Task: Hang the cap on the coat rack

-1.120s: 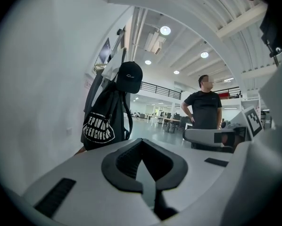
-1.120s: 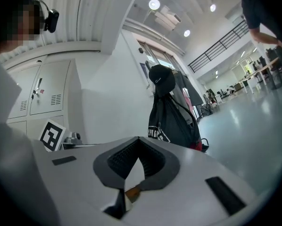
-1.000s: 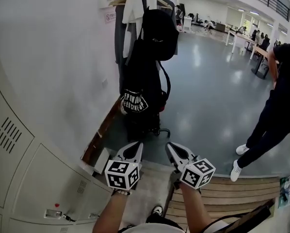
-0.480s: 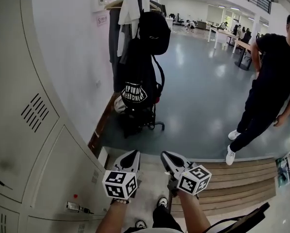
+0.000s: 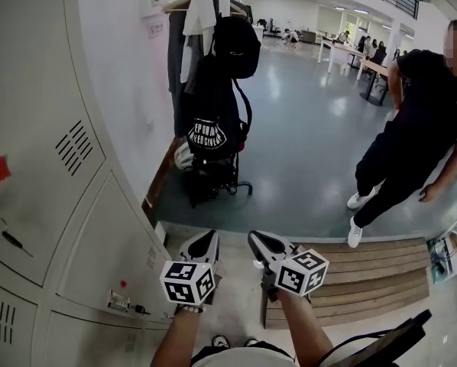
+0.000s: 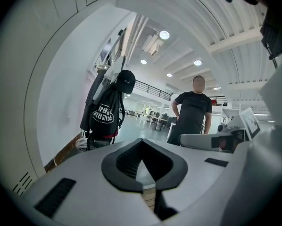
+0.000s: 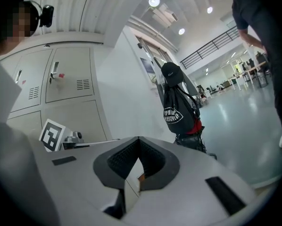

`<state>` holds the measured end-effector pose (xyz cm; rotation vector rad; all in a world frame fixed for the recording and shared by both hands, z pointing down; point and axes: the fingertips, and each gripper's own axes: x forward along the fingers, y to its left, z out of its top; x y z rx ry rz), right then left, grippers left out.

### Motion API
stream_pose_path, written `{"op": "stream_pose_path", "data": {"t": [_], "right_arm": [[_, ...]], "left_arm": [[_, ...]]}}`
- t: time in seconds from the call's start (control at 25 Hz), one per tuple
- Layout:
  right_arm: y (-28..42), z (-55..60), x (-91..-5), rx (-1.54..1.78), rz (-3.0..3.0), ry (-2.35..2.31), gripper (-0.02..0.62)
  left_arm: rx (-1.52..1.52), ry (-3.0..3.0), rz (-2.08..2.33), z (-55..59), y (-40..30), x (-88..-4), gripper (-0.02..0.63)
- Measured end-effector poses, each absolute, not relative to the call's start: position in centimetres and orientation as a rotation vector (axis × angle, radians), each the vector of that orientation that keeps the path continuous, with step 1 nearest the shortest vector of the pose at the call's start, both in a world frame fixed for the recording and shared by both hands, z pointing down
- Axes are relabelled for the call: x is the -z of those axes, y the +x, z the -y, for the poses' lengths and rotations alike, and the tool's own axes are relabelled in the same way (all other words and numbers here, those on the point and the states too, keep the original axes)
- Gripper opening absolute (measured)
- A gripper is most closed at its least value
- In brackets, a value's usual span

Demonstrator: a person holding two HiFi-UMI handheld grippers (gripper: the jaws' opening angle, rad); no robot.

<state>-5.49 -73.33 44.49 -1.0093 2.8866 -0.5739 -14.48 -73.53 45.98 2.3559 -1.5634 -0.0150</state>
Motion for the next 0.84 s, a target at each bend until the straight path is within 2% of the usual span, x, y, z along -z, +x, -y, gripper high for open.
{"op": "stream_pose_path", "data": {"t": [0.84], "right_arm": [[-2.5,71.3,-46.4,0.726,-2.880,-0.981,0.003]], "left_arm": [[-0.030,2.292,1.553,71.1,-11.0,-47.7,0.005]]}}
